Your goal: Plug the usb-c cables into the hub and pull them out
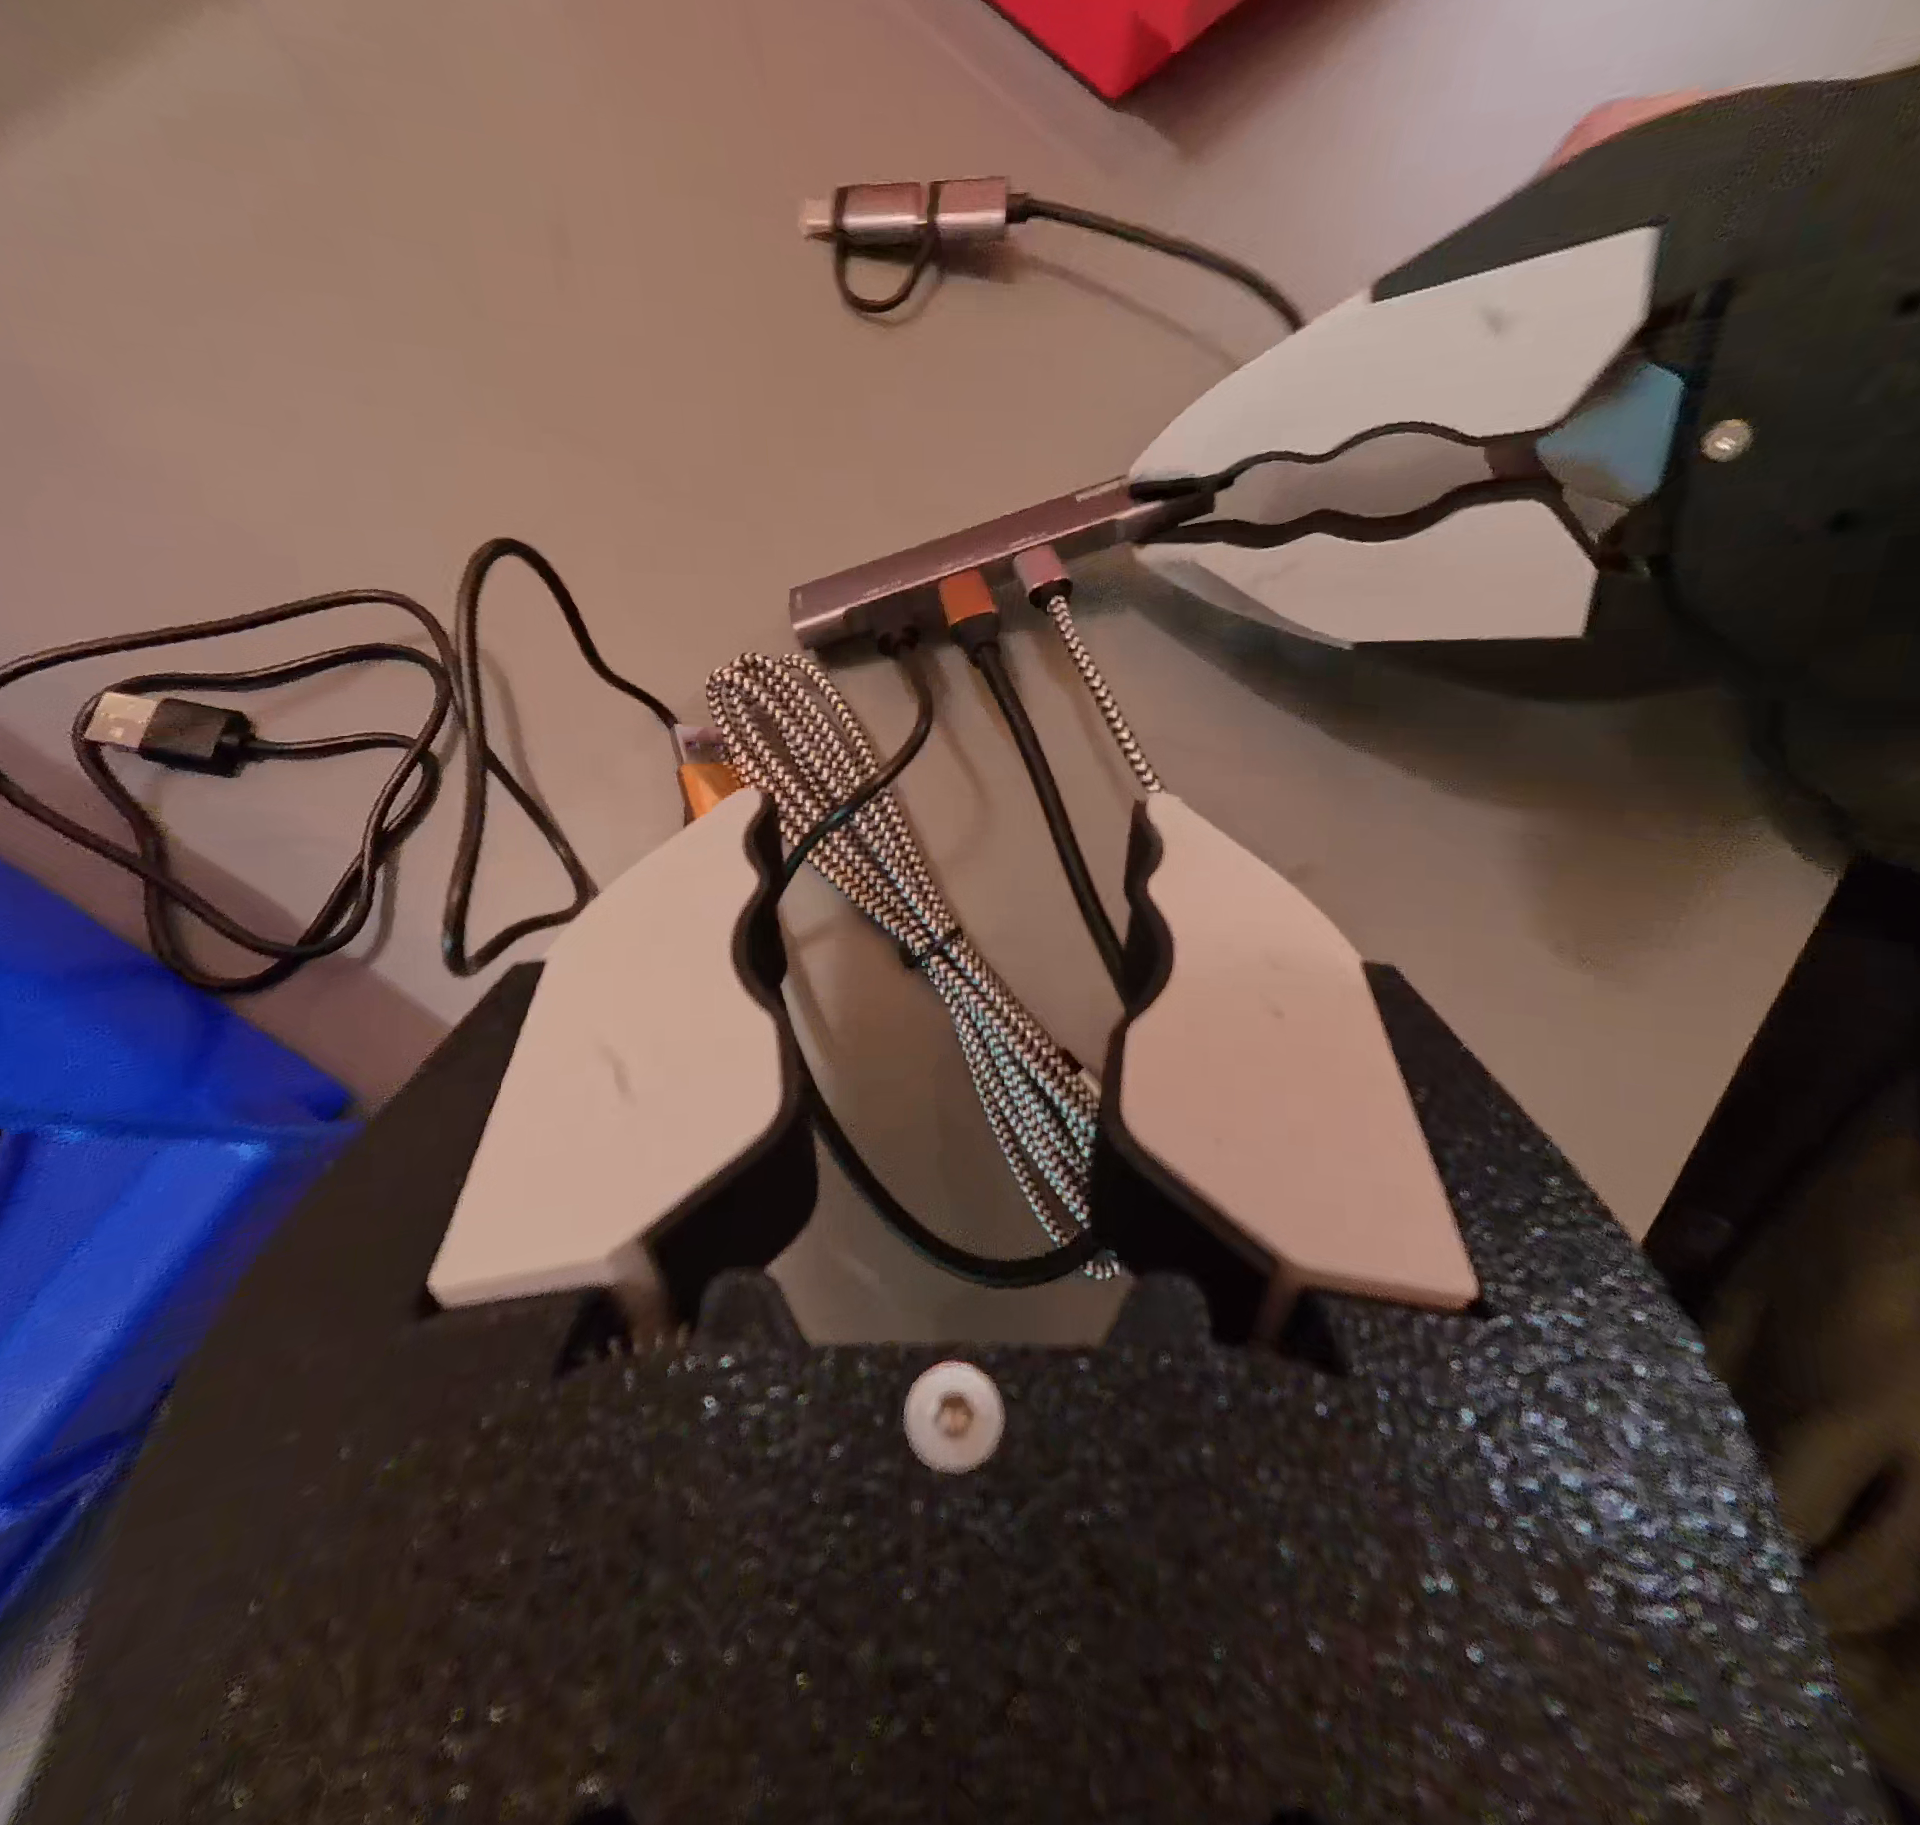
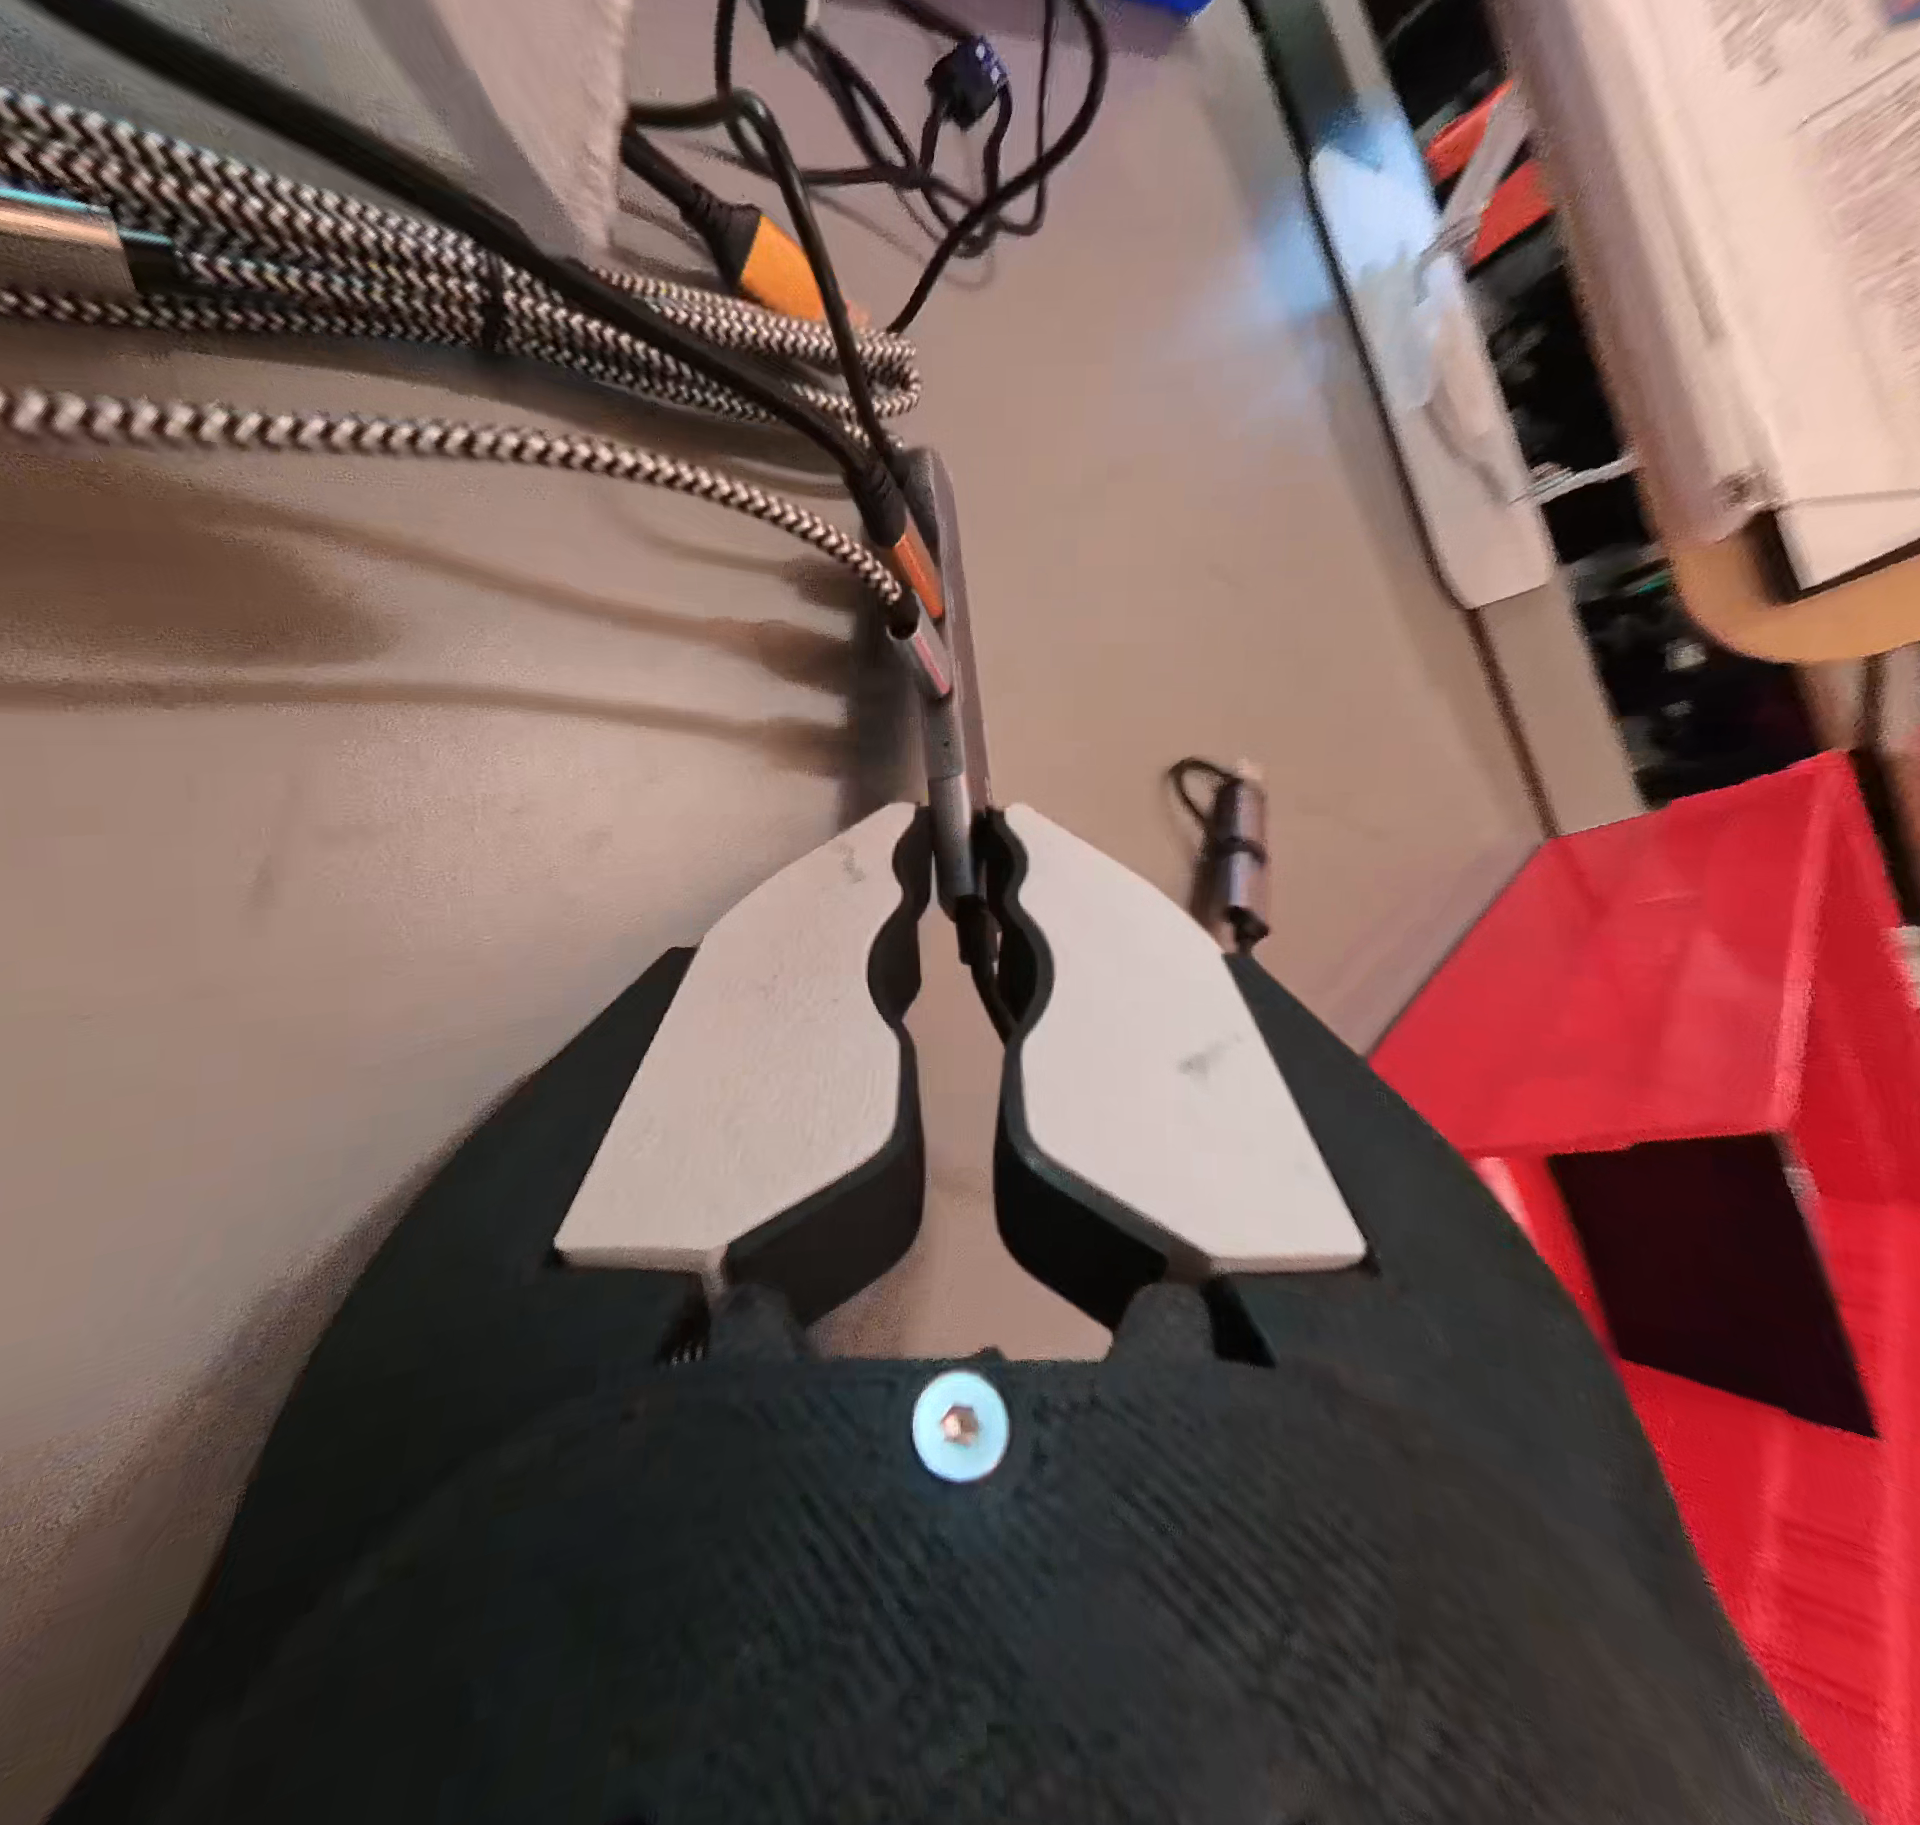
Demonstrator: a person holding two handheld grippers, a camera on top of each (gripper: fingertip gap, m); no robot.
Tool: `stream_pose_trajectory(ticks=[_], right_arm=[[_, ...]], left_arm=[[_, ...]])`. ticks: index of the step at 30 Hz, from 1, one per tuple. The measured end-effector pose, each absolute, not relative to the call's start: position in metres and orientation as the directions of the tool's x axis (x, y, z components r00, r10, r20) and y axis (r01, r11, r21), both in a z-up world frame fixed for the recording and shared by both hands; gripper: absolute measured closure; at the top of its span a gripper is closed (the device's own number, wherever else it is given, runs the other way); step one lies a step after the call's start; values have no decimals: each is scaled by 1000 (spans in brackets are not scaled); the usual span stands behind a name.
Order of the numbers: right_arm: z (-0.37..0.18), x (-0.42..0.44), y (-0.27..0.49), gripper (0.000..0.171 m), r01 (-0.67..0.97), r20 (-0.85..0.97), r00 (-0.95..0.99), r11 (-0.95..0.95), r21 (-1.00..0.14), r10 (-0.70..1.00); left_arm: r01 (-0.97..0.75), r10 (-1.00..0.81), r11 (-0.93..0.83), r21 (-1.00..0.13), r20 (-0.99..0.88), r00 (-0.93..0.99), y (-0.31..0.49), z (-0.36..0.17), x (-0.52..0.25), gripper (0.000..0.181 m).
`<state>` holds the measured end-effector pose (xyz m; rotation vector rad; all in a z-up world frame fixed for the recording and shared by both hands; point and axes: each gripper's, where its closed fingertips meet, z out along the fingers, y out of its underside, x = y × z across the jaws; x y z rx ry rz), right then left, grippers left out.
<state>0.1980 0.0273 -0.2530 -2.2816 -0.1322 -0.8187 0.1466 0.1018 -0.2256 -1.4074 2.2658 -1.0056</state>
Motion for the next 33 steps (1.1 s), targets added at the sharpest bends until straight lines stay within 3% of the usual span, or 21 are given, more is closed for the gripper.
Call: stream_pose_trajectory(ticks=[1,8,13,14,19,21,24,26,29,31,33], right_arm=[[-246,198,28,161,342,641,755,-752,-564,-136],[-210,195,33,162,494,867,483,-778,-388,-126],[-195,182,40,163,561,916,381,-755,-340,-129],[-194,181,39,163,559,914,382,-755,-343,-132],[-198,183,35,163,542,904,404,-759,-361,-141],[-199,184,35,162,527,886,429,-747,-405,-177],[-201,184,37,160,478,804,538,-693,-539,-255],[-198,180,38,140,391,661,670,-596,-701,-337],[-190,175,40,120,131,307,860,-406,-905,-408],[-184,180,36,107,18,168,878,-320,-947,-449],[-183,179,40,106,-2,122,885,-266,-964,-449]], left_arm=[[-666,-875,279,-692,102,-473,103,-225,147,118],[-567,-904,327,-756,-76,-421,87,-200,156,105],[-621,-929,331,-710,-132,-344,94,-218,163,105],[-626,-935,314,-714,-116,-336,95,-220,164,108],[-603,-910,251,-757,28,-414,82,-226,166,157],[-574,-893,230,-786,64,-445,77,-224,167,173],[-478,-883,262,-838,-8,-470,78,-214,172,179],[-430,-879,293,-854,-64,-473,82,-207,173,180],[-369,-862,286,-884,-69,-503,85,-194,171,180],[-333,-851,240,-912,-32,-524,86,-184,169,181],[-269,-815,189,-944,2,-579,82,-174,166,181]])
